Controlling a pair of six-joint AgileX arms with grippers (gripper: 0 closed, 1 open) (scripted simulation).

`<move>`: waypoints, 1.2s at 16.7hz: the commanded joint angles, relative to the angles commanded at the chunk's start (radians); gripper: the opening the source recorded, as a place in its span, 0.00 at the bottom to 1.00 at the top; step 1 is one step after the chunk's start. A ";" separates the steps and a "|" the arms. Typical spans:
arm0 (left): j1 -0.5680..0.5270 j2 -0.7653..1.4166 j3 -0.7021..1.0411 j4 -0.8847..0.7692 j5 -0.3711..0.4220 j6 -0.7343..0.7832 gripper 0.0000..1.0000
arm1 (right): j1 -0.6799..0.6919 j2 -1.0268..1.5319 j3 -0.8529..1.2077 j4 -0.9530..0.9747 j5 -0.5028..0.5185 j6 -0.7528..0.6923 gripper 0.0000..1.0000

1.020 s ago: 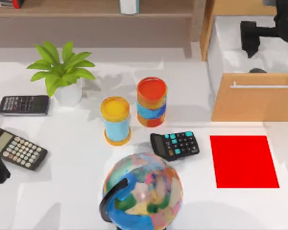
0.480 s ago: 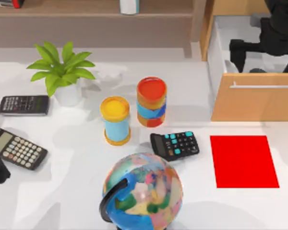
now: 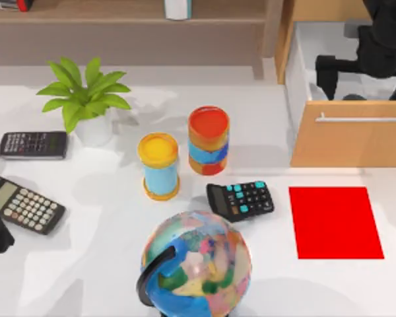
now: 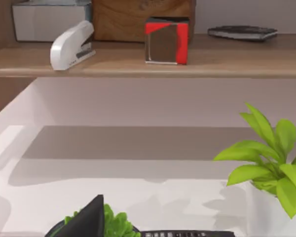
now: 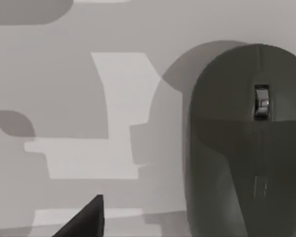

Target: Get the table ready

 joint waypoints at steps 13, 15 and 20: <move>0.000 0.000 0.000 0.000 0.000 0.000 1.00 | -0.005 0.026 -0.046 0.077 0.002 -0.002 1.00; 0.000 0.000 0.000 0.000 0.000 0.000 1.00 | -0.006 0.034 -0.048 0.081 0.001 -0.002 1.00; 0.000 0.000 0.000 0.000 0.000 0.000 1.00 | -0.006 0.034 -0.048 0.081 0.001 -0.002 0.85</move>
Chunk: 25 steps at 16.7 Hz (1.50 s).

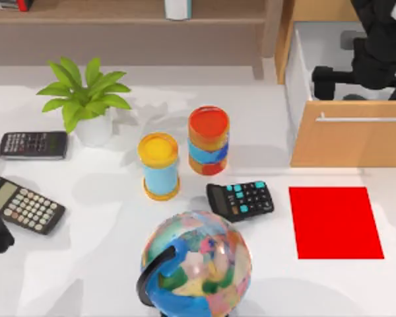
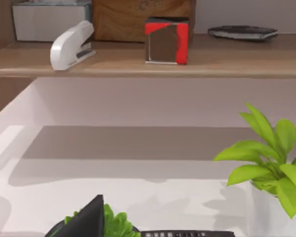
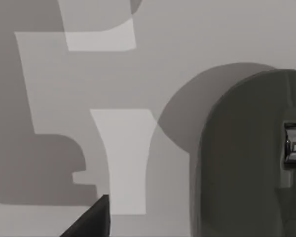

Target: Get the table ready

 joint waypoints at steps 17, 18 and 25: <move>0.000 0.000 0.000 0.000 0.000 0.000 1.00 | 0.000 0.000 0.000 0.000 0.000 0.000 0.00; 0.000 0.000 0.000 0.000 0.000 0.000 1.00 | 0.000 0.000 0.000 0.000 0.000 0.000 0.00; 0.000 0.000 0.000 0.000 0.000 0.000 1.00 | 0.006 -0.063 -0.005 -0.039 0.016 0.006 0.00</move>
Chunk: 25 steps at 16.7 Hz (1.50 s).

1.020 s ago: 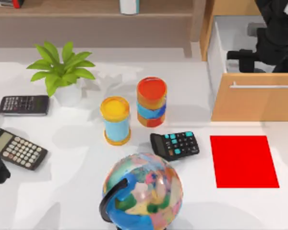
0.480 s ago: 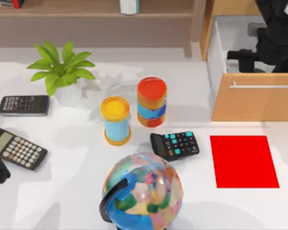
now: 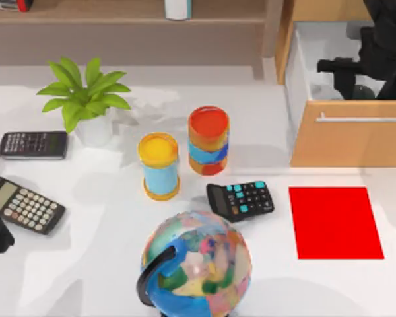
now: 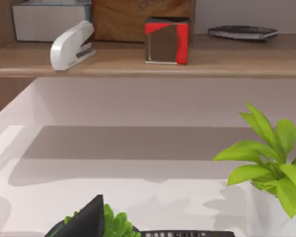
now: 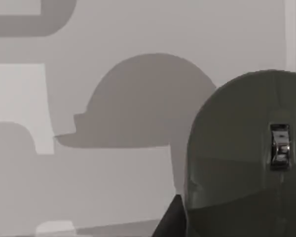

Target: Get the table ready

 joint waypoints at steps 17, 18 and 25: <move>0.000 0.000 0.000 0.000 0.000 0.000 1.00 | 0.212 -0.643 -0.483 0.042 0.011 0.123 0.00; 0.000 0.000 0.000 0.000 0.000 0.000 1.00 | 0.230 -0.664 -0.534 0.055 0.005 0.130 0.00; 0.000 0.000 0.000 0.000 0.000 0.000 1.00 | 0.292 -0.671 -0.850 0.212 -0.018 0.159 0.00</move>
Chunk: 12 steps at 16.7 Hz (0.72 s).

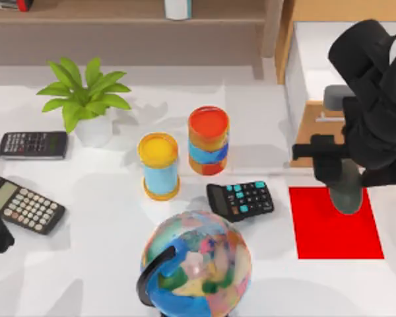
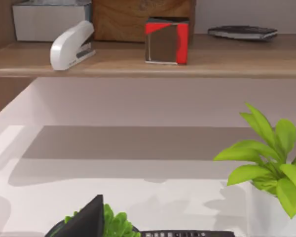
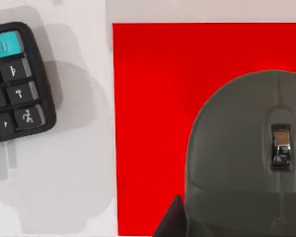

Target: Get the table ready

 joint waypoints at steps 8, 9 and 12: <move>0.000 0.000 0.000 0.000 0.000 0.000 1.00 | -0.013 0.081 -0.120 0.149 0.005 0.007 0.00; 0.000 0.000 0.000 0.000 0.000 0.000 1.00 | -0.013 0.081 -0.120 0.149 0.005 0.007 0.00; 0.000 0.000 0.000 0.000 0.000 0.000 1.00 | -0.010 0.077 -0.118 0.147 0.004 0.008 0.00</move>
